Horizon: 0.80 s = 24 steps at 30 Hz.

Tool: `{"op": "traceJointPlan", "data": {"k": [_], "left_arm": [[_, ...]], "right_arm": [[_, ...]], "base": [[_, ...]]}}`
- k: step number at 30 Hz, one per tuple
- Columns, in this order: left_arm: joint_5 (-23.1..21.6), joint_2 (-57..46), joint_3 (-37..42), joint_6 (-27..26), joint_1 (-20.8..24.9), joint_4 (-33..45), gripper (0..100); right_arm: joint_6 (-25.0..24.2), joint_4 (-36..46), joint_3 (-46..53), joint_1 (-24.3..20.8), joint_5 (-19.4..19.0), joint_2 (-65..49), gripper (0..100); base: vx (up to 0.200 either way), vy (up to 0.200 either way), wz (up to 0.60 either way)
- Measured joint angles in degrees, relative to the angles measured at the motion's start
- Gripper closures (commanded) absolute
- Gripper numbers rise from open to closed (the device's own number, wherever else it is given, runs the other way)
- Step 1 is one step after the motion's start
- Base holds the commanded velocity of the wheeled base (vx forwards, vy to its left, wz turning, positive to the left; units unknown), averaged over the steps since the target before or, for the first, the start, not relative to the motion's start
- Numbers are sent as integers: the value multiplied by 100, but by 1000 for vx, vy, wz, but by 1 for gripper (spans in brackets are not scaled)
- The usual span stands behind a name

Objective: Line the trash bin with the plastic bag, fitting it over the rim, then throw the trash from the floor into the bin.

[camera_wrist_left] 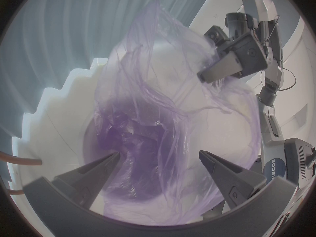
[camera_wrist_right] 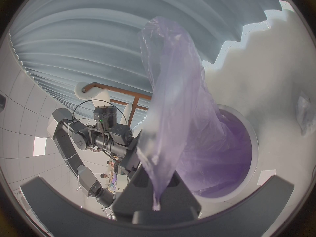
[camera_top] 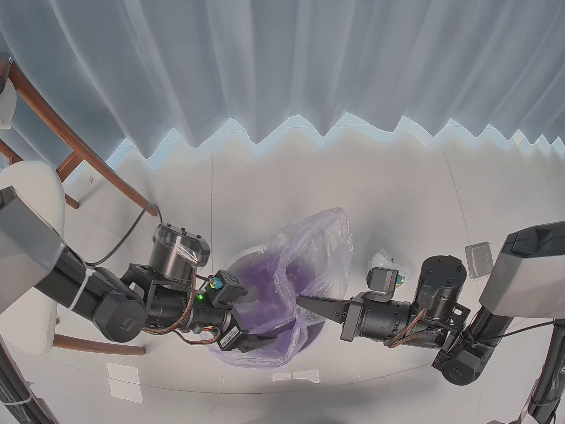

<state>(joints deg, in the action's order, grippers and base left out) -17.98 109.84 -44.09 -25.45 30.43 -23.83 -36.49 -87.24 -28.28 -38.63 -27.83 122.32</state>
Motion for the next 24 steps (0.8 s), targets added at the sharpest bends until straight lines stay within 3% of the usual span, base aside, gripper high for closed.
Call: {"op": "traceJointPlan", "data": {"k": [8, 9, 19, 24], "left_arm": [[239, 535, -510, 39, 77, -2, 0], [255, 599, -592, 57, 82, -4, 100], [338, 791, -684, 285, 2, 9, 100], [158, 389, -511, 1103, -122, 55, 100]], "right_arm": [[-2, -117, 80, -9, 0, -16, 100], [-2, -166, 100, -9, 0, -16, 100], [-5, -174, 263, 13, 0, -38, 100], [-29, -174, 332, 43, 0, -104, 100]], "base": [[0, 0, 0], [0, 0, 0], [0, 0, 0], [0, 0, 0]]}}
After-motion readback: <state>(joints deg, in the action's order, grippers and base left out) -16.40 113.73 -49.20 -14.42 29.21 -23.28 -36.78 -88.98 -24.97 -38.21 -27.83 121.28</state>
